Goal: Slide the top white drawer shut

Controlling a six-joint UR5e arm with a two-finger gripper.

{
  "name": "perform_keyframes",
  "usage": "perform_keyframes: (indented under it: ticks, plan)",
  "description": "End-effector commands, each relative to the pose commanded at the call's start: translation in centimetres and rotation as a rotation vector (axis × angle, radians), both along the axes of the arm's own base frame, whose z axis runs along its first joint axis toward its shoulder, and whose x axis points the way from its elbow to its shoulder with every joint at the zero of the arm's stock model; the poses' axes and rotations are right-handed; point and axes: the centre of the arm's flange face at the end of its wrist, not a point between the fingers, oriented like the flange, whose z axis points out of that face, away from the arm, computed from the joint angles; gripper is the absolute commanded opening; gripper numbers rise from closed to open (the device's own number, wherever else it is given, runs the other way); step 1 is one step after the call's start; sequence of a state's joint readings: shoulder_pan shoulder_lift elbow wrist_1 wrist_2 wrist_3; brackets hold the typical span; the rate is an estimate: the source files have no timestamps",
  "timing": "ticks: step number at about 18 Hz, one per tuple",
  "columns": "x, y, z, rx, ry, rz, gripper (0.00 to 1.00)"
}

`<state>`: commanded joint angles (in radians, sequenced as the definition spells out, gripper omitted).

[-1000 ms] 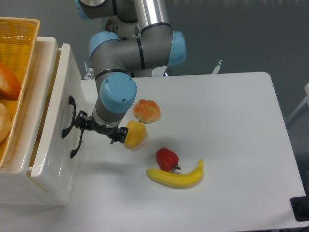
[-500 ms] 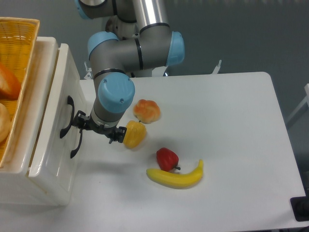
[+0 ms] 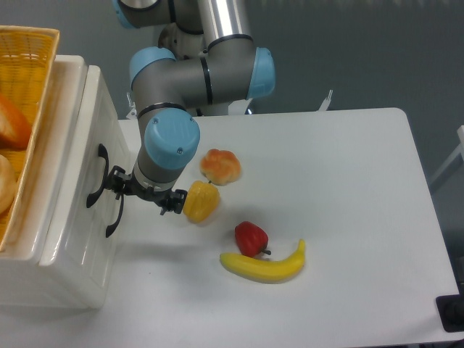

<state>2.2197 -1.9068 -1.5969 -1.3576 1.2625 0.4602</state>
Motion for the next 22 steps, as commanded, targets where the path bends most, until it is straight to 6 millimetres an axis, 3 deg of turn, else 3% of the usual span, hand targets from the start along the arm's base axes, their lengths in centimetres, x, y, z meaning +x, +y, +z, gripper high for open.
perform_keyframes:
  ticks: [6,9,14,19,22]
  plan:
    - [-0.3,-0.1,0.1,0.001,0.006,0.001,1.0]
    - [-1.5,-0.3,0.6,0.006,0.029,0.004,1.0]
    - [-8.4,-2.8,3.6,0.045,0.104,0.055,1.0]
    - [-13.9,-7.6,6.4,0.063,0.182,0.072,1.0]
    - [-16.9,-10.4,6.6,0.025,0.238,0.036,1.0]
